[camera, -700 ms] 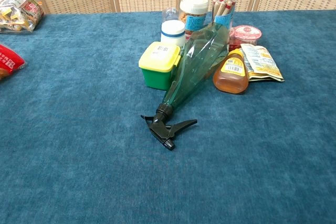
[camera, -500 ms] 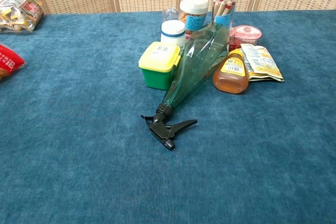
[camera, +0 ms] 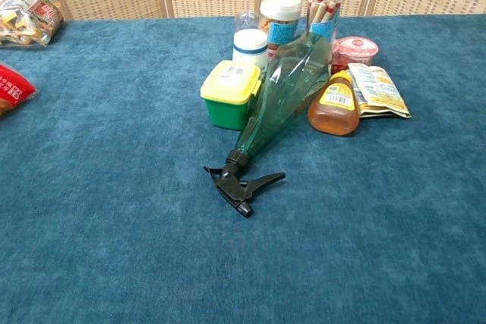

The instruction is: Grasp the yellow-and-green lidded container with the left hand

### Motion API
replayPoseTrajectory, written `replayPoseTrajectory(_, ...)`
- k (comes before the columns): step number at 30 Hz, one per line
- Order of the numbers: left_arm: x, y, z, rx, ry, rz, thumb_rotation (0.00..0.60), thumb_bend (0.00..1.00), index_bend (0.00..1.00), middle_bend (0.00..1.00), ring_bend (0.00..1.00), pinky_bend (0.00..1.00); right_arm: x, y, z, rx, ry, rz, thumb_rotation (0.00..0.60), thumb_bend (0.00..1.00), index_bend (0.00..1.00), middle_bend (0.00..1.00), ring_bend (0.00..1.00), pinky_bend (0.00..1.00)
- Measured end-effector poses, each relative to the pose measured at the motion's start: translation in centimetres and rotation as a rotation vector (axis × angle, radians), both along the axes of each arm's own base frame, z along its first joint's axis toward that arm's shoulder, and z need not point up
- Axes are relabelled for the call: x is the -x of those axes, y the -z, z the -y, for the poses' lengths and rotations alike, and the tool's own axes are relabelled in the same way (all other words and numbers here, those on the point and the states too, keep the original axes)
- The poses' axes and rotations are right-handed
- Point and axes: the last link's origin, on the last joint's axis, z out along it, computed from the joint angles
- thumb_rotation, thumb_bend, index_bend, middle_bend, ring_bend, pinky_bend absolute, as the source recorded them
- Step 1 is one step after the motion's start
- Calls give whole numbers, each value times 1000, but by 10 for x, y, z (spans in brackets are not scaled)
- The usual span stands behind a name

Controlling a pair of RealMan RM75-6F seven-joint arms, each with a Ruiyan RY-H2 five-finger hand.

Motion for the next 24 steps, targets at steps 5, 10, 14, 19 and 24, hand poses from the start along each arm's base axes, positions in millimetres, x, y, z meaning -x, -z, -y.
replayPoseTrajectory(5, -2, 3, -4, 23, 13, -7, 600, 242, 255, 168, 0, 0, 1, -1, -1, -3, 6, 2, 517, 0, 0, 90, 0, 101)
replayPoseTrajectory(10, -8, 7, -15, 48, 42, -10, 600, 241, 256, 162, 0, 0, 2, -1, -2, -6, 15, 3, 516, 0, 0, 90, 0, 102)
replayPoseTrajectory(14, -14, 9, -24, 63, 67, -16, 600, 242, 256, 161, 0, 0, 4, -3, -4, 1, 22, 5, 512, 0, 0, 89, 0, 102)
replayPoseTrajectory(19, -26, 15, -37, 108, 104, 6, 600, 241, 256, 162, 0, 0, 6, -5, -7, 7, 29, 8, 515, 0, 0, 90, 0, 101)
replayPoseTrajectory(24, -36, 22, -52, 150, 143, -9, 600, 243, 257, 162, 0, 0, 9, -9, -10, 17, 38, 13, 515, 0, 0, 90, 0, 101)
